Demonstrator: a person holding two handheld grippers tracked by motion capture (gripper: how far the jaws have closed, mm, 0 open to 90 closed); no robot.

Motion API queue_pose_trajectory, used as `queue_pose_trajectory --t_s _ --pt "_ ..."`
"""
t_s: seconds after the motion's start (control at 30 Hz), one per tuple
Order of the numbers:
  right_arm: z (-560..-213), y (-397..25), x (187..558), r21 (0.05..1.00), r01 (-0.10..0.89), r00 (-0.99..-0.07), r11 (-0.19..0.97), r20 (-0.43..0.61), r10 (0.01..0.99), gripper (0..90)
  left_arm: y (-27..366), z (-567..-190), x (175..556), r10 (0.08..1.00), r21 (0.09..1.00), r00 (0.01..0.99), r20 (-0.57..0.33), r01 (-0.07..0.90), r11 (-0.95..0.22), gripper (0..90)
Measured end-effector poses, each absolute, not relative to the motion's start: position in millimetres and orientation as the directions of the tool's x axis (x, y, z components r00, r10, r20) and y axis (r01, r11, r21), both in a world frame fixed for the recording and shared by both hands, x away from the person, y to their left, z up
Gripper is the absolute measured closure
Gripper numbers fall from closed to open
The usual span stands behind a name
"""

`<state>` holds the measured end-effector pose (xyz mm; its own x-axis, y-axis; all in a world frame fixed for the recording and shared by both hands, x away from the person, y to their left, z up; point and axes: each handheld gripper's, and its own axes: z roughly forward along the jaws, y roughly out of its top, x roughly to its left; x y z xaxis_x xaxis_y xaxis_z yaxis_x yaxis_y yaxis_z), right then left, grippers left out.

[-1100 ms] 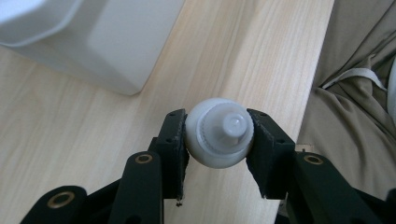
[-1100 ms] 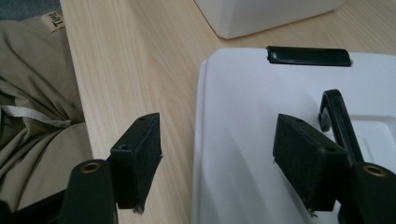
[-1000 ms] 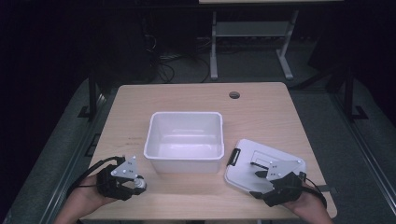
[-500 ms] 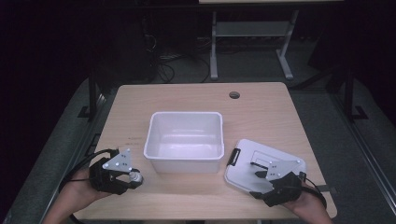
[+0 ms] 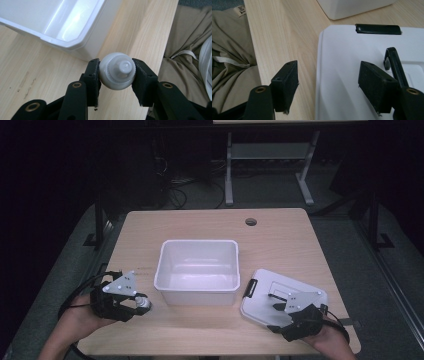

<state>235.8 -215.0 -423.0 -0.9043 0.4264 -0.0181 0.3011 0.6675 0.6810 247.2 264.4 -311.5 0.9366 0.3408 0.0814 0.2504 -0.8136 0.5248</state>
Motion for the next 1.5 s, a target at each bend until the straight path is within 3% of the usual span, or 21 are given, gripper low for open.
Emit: queue_pose_trajectory --t_s 1.5 --pt "-419.9 -218.7 234.1 0.695 0.310 -0.899 0.649 -0.007 0.437 31.6 243.3 -272.9 290.1 0.353 0.558 0.933 0.071 0.256 -0.789 60.1"
